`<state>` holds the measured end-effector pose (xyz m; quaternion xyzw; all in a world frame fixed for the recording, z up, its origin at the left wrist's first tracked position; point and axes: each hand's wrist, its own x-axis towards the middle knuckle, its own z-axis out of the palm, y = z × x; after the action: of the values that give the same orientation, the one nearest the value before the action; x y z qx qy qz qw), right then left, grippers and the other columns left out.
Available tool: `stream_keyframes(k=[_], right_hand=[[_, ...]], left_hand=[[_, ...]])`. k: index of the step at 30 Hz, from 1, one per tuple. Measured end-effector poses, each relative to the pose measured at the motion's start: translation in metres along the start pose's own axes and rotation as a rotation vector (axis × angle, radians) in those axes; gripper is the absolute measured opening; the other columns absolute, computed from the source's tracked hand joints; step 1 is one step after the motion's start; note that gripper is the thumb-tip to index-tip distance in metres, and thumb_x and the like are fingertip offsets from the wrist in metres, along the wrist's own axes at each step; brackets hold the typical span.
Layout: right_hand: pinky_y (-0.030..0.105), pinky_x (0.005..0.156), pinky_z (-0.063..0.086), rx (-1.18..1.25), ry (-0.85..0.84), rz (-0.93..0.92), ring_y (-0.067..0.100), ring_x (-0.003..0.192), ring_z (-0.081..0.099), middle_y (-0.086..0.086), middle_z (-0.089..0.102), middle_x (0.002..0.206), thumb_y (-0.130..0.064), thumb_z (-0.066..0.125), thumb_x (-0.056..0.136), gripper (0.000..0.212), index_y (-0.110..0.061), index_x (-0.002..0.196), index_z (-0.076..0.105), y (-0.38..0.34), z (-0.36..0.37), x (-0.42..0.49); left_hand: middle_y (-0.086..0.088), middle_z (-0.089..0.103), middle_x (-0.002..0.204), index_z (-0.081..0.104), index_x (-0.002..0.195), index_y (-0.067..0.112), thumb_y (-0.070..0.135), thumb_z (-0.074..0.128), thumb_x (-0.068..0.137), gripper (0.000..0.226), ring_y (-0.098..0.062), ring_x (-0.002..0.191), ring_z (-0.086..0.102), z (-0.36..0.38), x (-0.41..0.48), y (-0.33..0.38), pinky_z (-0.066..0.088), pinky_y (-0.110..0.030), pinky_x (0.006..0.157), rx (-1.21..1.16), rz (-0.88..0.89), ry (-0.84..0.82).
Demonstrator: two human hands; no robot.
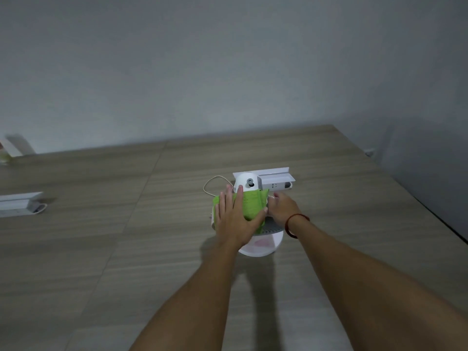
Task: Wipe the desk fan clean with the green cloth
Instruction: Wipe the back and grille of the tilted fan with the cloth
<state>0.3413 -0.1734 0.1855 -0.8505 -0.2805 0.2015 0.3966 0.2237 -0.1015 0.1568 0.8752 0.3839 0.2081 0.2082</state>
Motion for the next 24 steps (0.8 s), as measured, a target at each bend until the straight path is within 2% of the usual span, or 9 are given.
stream_keyframes(k=[5, 8, 10, 13, 15, 17, 20, 22, 24], right_hand=[[0.036, 0.078, 0.044, -0.13, -0.009, -0.069, 0.028, 0.084, 0.052, 0.022, 0.063, 0.106, -0.023, 0.033, 0.096, 0.032, -0.002, 0.101, 0.057, 0.006, 0.002, 0.005], [0.037, 0.08, 0.045, -0.164, -0.005, -0.083, 0.032, 0.092, 0.057, 0.02, 0.063, 0.107, -0.024, 0.033, 0.097, 0.034, -0.003, 0.106, 0.057, 0.009, -0.001, 0.005], [0.037, 0.08, 0.045, -0.176, -0.005, -0.085, 0.032, 0.092, 0.057, 0.02, 0.063, 0.107, -0.024, 0.032, 0.096, 0.034, -0.004, 0.107, 0.057, 0.009, 0.0, 0.005], [0.034, 0.076, 0.042, -0.187, -0.002, -0.106, 0.028, 0.085, 0.052, 0.019, 0.064, 0.106, -0.022, 0.032, 0.096, 0.034, -0.005, 0.104, 0.06, 0.008, 0.001, 0.005], [0.035, 0.077, 0.043, -0.174, 0.003, -0.105, 0.028, 0.086, 0.053, 0.019, 0.064, 0.106, -0.022, 0.032, 0.096, 0.034, -0.005, 0.104, 0.06, 0.008, 0.001, 0.006], [0.035, 0.079, 0.044, -0.163, -0.002, -0.095, 0.029, 0.089, 0.054, 0.019, 0.063, 0.105, -0.022, 0.031, 0.096, 0.035, -0.005, 0.103, 0.061, 0.008, 0.001, 0.007], [0.037, 0.081, 0.045, -0.177, 0.007, -0.096, 0.03, 0.087, 0.055, 0.018, 0.063, 0.099, -0.023, 0.032, 0.094, 0.03, -0.01, 0.09, 0.058, 0.005, 0.0, 0.009], [0.042, 0.086, 0.049, -0.198, 0.015, -0.109, 0.033, 0.091, 0.059, 0.017, 0.065, 0.099, -0.027, 0.032, 0.092, 0.031, -0.013, 0.089, 0.059, 0.004, -0.001, 0.009], [0.044, 0.086, 0.05, -0.215, 0.032, -0.128, 0.034, 0.091, 0.06, 0.014, 0.067, 0.1, -0.029, 0.033, 0.091, 0.032, -0.015, 0.093, 0.062, 0.006, -0.002, 0.007]], left_hand=[[-0.005, 0.001, 0.165, 0.009, 0.155, 0.024, 0.07, 0.012, 0.077, 0.09, -0.023, 0.152, -0.001, 0.007, 0.003, -0.002, 0.002, -0.042, 0.123, -0.057, -0.042, 0.037], [-0.011, 0.015, 0.162, 0.02, 0.153, 0.013, 0.043, 0.023, 0.095, 0.066, -0.025, 0.151, 0.01, 0.01, 0.015, -0.011, 0.007, -0.041, 0.124, -0.252, -0.172, 0.095], [-0.017, 0.028, 0.157, 0.03, 0.149, 0.006, 0.028, 0.028, 0.101, 0.053, -0.03, 0.147, 0.023, 0.01, 0.023, -0.022, 0.017, -0.044, 0.122, -0.402, -0.277, 0.115], [-0.019, 0.039, 0.151, 0.037, 0.144, 0.004, 0.025, 0.029, 0.102, 0.048, -0.034, 0.142, 0.033, 0.011, 0.021, -0.027, 0.025, -0.047, 0.118, -0.458, -0.346, 0.13], [-0.019, 0.037, 0.152, 0.037, 0.144, 0.001, 0.027, 0.029, 0.101, 0.051, -0.032, 0.144, 0.03, 0.012, 0.012, -0.019, 0.022, -0.045, 0.12, -0.41, -0.26, 0.182], [-0.019, 0.034, 0.155, 0.036, 0.146, 0.001, 0.033, 0.024, 0.096, 0.06, -0.031, 0.147, 0.025, 0.014, 0.004, -0.009, 0.016, -0.043, 0.123, -0.296, -0.09, 0.218], [-0.011, 0.024, 0.16, 0.03, 0.149, 0.006, 0.041, 0.016, 0.094, 0.066, -0.023, 0.151, 0.016, 0.019, 0.001, -0.004, 0.005, -0.034, 0.124, -0.166, 0.111, 0.184], [-0.01, 0.025, 0.16, 0.032, 0.148, 0.006, 0.036, 0.021, 0.097, 0.06, -0.022, 0.15, 0.018, 0.017, 0.008, -0.009, 0.006, -0.033, 0.124, -0.216, 0.102, 0.179], [-0.016, 0.036, 0.154, 0.038, 0.145, 0.005, 0.034, 0.024, 0.097, 0.058, -0.027, 0.146, 0.03, 0.015, 0.015, -0.019, 0.018, -0.038, 0.123, -0.346, -0.037, 0.181]])
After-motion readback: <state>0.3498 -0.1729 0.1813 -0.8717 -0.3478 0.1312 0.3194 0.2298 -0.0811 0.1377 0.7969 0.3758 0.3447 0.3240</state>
